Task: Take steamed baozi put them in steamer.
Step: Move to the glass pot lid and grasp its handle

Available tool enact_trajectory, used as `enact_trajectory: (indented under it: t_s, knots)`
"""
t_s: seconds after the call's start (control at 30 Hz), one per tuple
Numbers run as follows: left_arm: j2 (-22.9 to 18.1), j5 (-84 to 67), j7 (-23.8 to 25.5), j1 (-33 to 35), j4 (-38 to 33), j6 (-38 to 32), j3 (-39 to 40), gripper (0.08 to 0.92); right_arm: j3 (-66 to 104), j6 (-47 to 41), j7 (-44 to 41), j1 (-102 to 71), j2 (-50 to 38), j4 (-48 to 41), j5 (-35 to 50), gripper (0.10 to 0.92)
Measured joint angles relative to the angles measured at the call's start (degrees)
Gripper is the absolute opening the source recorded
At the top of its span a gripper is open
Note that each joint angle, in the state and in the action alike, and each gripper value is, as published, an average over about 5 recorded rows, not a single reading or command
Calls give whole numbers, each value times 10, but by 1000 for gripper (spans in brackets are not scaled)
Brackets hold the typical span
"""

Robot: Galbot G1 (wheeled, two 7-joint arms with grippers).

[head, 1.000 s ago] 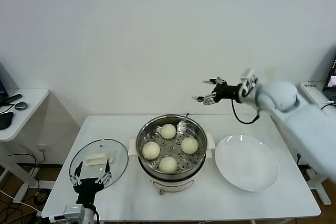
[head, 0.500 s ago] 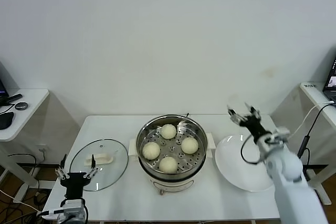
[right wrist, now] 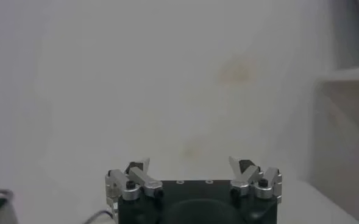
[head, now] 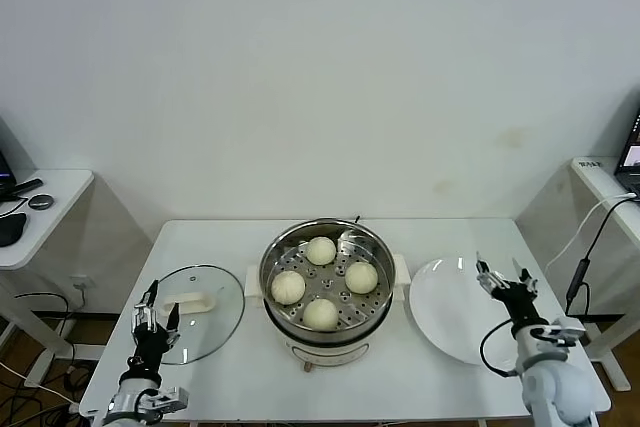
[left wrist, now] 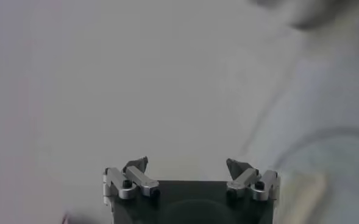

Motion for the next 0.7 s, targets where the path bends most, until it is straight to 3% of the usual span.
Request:
enact_trajectory:
  t_s: [0.7]
  knots:
    - [12,154,-13,-52,105,61,49,823,28,18,15,-36,42,-1,-28,823]
